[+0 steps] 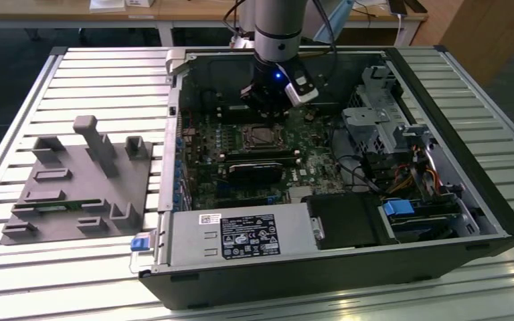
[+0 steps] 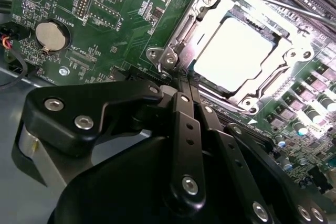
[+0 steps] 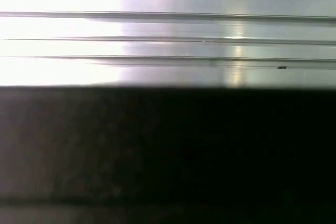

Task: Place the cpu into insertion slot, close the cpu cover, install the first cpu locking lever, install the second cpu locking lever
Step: 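Install the first cpu locking lever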

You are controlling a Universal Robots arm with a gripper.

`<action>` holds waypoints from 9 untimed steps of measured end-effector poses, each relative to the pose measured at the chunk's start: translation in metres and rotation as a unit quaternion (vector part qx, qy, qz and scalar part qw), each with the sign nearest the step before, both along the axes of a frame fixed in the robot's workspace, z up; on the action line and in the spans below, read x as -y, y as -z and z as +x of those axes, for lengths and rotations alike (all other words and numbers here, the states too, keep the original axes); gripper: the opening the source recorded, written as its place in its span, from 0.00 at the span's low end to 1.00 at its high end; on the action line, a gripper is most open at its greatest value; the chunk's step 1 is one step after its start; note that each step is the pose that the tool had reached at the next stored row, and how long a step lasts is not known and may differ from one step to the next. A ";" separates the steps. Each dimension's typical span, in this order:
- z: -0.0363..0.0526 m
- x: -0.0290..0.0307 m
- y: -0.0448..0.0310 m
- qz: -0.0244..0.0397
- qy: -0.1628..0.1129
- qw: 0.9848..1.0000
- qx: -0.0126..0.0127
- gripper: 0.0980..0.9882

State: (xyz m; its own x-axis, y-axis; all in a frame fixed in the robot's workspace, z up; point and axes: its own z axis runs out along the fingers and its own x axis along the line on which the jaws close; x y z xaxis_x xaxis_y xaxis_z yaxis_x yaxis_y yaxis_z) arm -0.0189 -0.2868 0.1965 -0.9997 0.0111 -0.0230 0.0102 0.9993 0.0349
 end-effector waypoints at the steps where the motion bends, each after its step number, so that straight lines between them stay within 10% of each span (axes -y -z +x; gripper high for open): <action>1: 0.0000 -0.0003 0.0001 0.000 0.000 1.000 0.000 0.03; 9: 0.0001 -0.0013 -0.0034 0.002 0.000 1.000 0.000 0.03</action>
State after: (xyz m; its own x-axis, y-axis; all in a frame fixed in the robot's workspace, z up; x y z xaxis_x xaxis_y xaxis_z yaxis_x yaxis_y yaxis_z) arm -0.0188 -0.2855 0.1999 -0.9997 0.0111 -0.0233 0.0102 0.9992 0.0383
